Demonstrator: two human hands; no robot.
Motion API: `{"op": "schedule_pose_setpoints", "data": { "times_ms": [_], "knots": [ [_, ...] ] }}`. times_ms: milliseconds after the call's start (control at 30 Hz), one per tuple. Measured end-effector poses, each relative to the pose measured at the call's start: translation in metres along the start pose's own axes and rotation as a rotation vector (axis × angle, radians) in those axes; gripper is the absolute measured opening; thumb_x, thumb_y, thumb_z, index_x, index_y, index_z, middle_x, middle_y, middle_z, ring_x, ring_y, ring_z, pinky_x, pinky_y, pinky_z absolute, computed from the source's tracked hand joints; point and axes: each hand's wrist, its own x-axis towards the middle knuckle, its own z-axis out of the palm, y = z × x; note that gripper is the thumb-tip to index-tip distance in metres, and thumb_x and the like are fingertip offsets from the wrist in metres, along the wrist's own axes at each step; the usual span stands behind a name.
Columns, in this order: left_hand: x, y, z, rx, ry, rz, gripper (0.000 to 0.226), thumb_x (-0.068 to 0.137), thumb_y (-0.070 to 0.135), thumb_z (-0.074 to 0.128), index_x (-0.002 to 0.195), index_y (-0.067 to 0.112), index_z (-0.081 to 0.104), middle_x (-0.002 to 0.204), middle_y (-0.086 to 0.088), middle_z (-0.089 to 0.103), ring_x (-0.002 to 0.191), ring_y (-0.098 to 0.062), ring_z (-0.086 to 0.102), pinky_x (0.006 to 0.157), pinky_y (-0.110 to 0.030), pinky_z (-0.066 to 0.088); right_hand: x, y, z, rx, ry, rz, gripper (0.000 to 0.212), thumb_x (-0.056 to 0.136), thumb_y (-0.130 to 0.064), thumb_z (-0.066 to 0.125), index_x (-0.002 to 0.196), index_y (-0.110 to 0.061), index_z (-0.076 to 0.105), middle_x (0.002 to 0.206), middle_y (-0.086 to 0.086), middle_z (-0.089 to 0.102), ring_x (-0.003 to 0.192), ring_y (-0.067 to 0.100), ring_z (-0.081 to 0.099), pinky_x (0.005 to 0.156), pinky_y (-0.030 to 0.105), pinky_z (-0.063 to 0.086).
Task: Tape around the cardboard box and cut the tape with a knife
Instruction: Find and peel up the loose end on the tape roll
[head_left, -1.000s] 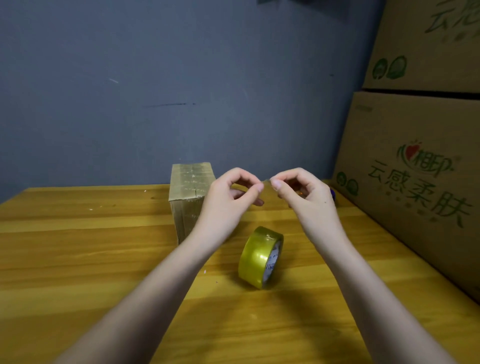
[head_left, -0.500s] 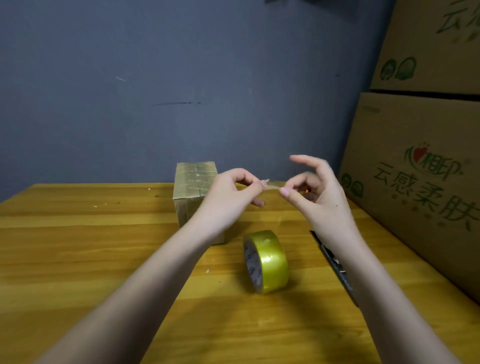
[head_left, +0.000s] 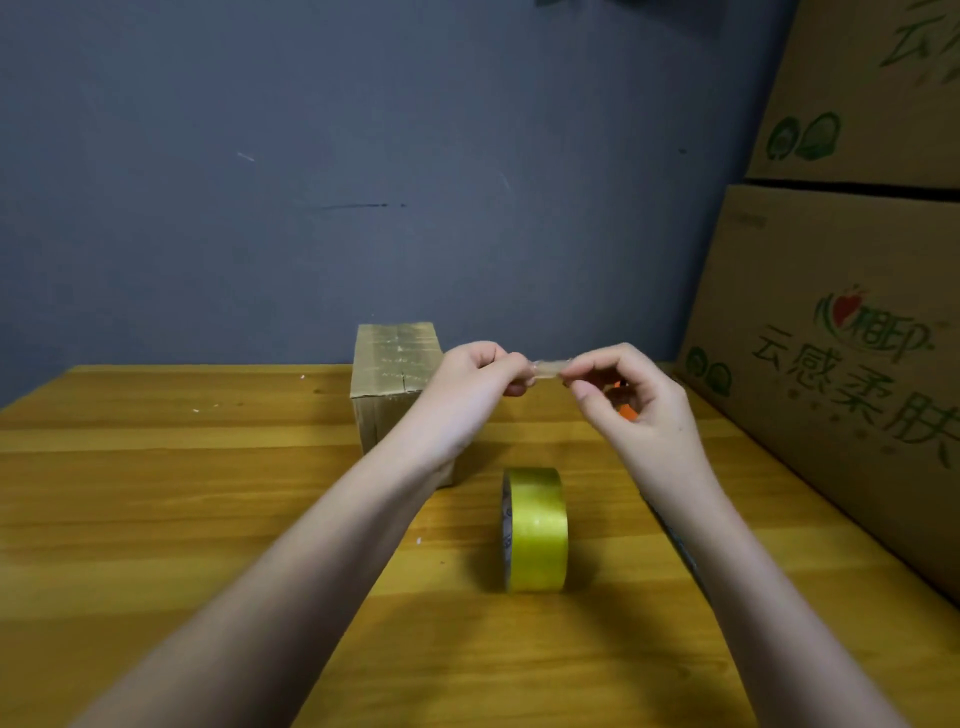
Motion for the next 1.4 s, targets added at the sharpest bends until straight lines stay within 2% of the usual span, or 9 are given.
{"op": "schedule_pose_setpoints", "data": {
  "times_ms": [200,500,633,767,867,933,1100,1233,1400],
  "knots": [
    [-0.003,0.003,0.002,-0.021,0.012,-0.021,0.012,0.084,0.017,0.055,0.079,0.010,0.063,0.079,-0.005,0.061,0.075,-0.009,0.054,0.066,-0.021,0.038,0.000,0.000,0.008,-0.037,0.101,-0.015,0.016,0.081,-0.011,0.070,0.091,-0.023,0.066,0.091,0.000,0.065,0.081,0.007,0.060,0.070,0.017,0.049],
    [-0.004,0.001,0.004,0.038,0.044,0.008,0.014,0.082,0.020,0.058,0.074,0.010,0.063,0.078,-0.007,0.062,0.080,-0.014,0.056,0.065,-0.022,0.039,-0.001,0.002,0.015,-0.166,0.172,-0.026,0.008,0.085,-0.020,0.067,0.085,-0.028,0.064,0.091,-0.012,0.055,0.085,0.008,0.056,0.072,0.016,0.045],
    [-0.003,-0.007,0.001,0.160,0.145,0.096,0.032,0.071,0.046,0.057,0.067,0.014,0.060,0.079,-0.007,0.070,0.085,-0.021,0.066,0.082,-0.035,0.048,0.000,0.003,0.016,-0.160,0.186,-0.006,0.008,0.083,-0.019,0.068,0.083,-0.027,0.065,0.098,-0.005,0.049,0.088,0.002,0.053,0.071,0.010,0.042],
    [-0.006,-0.013,-0.012,0.388,0.325,0.380,0.020,0.078,0.040,0.055,0.069,0.023,0.050,0.078,0.003,0.064,0.079,-0.013,0.061,0.078,-0.040,0.049,-0.001,0.004,0.013,-0.160,0.192,-0.025,0.008,0.084,-0.016,0.067,0.082,-0.023,0.065,0.095,-0.002,0.055,0.085,0.001,0.055,0.068,0.012,0.043],
    [-0.011,-0.013,-0.013,0.546,0.135,0.675,0.011,0.083,0.030,0.058,0.088,0.020,0.060,0.091,0.006,0.061,0.088,-0.007,0.058,0.080,-0.031,0.049,0.000,0.002,0.015,-0.192,0.174,-0.083,0.006,0.083,-0.015,0.069,0.082,-0.021,0.066,0.092,-0.003,0.057,0.084,0.004,0.055,0.071,0.011,0.041],
    [-0.010,-0.018,-0.008,0.607,0.090,0.726,0.019,0.082,0.032,0.058,0.097,0.021,0.063,0.096,0.007,0.061,0.092,-0.007,0.058,0.082,-0.031,0.050,0.000,0.001,0.015,-0.186,0.181,-0.102,0.006,0.082,-0.014,0.069,0.082,-0.020,0.068,0.091,-0.003,0.058,0.085,0.006,0.057,0.072,0.012,0.042],
    [-0.005,-0.024,-0.010,0.494,0.151,0.641,0.004,0.082,0.023,0.067,0.086,0.024,0.068,0.084,0.012,0.065,0.081,0.000,0.058,0.077,-0.020,0.047,-0.001,-0.001,0.013,-0.196,0.186,-0.114,0.004,0.082,-0.015,0.070,0.081,-0.019,0.069,0.093,-0.004,0.063,0.089,0.006,0.058,0.071,0.009,0.040],
    [-0.004,-0.021,-0.012,0.387,0.103,0.494,0.001,0.081,0.025,0.068,0.081,0.026,0.069,0.079,0.014,0.069,0.078,-0.002,0.063,0.079,-0.029,0.053,0.001,0.001,0.009,-0.231,0.150,-0.132,0.003,0.083,-0.020,0.069,0.084,-0.018,0.070,0.098,-0.009,0.067,0.099,0.008,0.059,0.076,0.026,0.047],
    [-0.002,-0.019,-0.015,0.355,0.033,0.436,0.005,0.083,0.026,0.067,0.079,0.027,0.068,0.078,0.011,0.069,0.078,-0.007,0.065,0.079,-0.036,0.055,0.002,0.001,0.005,-0.251,0.118,-0.097,0.004,0.082,-0.027,0.069,0.084,-0.023,0.069,0.082,-0.024,0.062,0.086,0.004,0.055,0.072,0.019,0.043]
  ]
}}
